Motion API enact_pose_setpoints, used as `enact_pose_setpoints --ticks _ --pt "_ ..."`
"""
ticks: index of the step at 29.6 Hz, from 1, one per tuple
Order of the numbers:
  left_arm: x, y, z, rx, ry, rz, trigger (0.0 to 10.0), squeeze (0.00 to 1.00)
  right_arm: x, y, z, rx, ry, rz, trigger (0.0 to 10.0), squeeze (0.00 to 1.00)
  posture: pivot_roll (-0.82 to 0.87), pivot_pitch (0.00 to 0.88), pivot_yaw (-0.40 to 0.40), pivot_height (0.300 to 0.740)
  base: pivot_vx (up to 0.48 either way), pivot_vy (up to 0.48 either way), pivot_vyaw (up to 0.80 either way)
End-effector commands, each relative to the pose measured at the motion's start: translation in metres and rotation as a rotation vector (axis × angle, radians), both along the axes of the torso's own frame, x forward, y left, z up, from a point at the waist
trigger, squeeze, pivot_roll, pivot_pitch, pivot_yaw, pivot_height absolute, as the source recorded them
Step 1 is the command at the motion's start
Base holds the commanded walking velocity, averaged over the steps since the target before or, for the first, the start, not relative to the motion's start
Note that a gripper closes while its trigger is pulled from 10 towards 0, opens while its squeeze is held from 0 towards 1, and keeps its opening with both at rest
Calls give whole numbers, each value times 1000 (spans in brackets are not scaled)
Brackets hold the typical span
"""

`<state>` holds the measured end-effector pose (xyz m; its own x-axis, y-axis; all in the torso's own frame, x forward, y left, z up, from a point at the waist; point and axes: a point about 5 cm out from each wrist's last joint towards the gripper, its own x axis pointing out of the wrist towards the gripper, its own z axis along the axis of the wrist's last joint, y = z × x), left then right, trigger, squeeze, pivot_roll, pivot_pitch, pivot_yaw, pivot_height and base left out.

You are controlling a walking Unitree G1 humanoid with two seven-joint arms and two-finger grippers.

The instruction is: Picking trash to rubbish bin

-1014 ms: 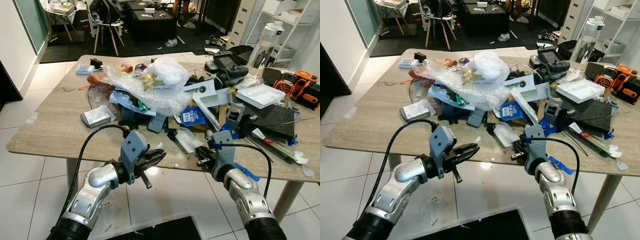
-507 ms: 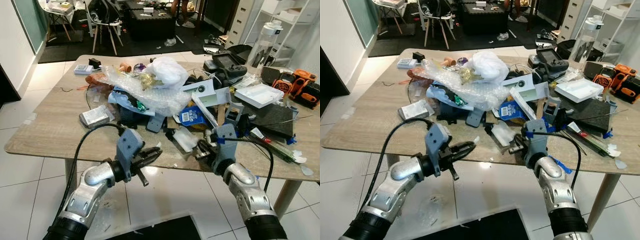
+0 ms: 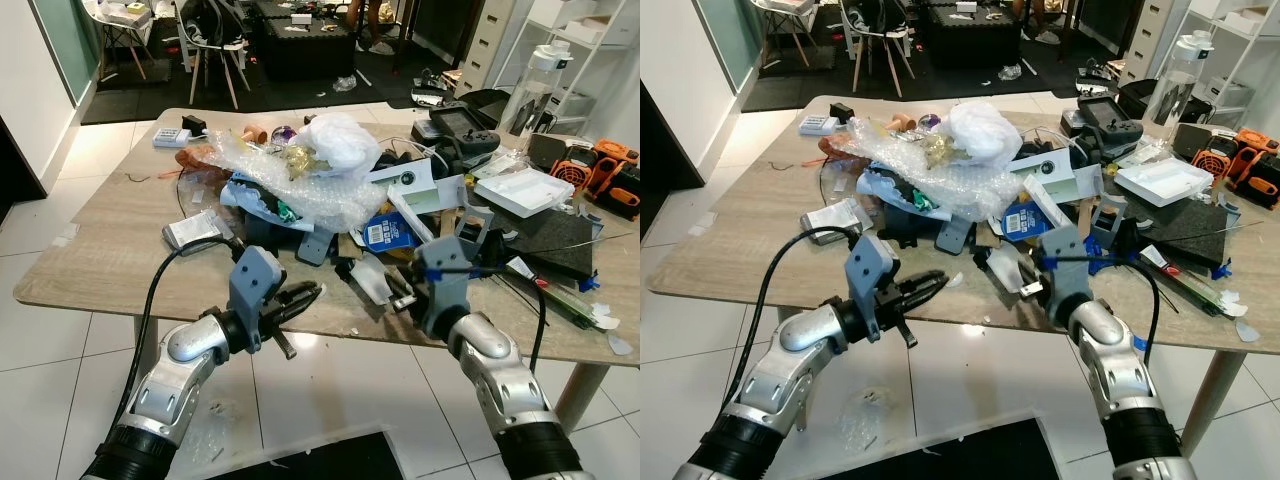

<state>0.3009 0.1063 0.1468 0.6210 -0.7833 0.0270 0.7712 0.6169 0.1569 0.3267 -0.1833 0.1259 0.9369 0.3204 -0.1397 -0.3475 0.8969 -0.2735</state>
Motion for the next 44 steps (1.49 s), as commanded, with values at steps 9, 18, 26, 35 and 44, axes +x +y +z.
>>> enact_pose_setpoints --ticks 9,18,26,35,44 --pt "3 8 6 -19 -55 97 10000 0 10 -18 -5 -141 -26 49 10000 1000 -76 146 2 740 0 0 0" --pt "-1 11 14 -27 -76 84 10000 0 24 -25 18 -136 -139 82 10000 498 -52 176 -9 740 0 0 0" --pt "-21 -3 5 55 -23 -82 10000 0 25 -12 12 -141 -66 249 10000 0 -33 186 -20 740 0 0 0" --pt "-19 -5 6 62 -30 -69 10000 0 21 -13 -10 -239 50 307 10000 0 -39 181 -18 740 0 0 0" --pt "-18 -5 9 62 -26 -81 10000 0 16 -20 -15 -185 84 324 0 0 -50 165 -16 740 0 0 0"
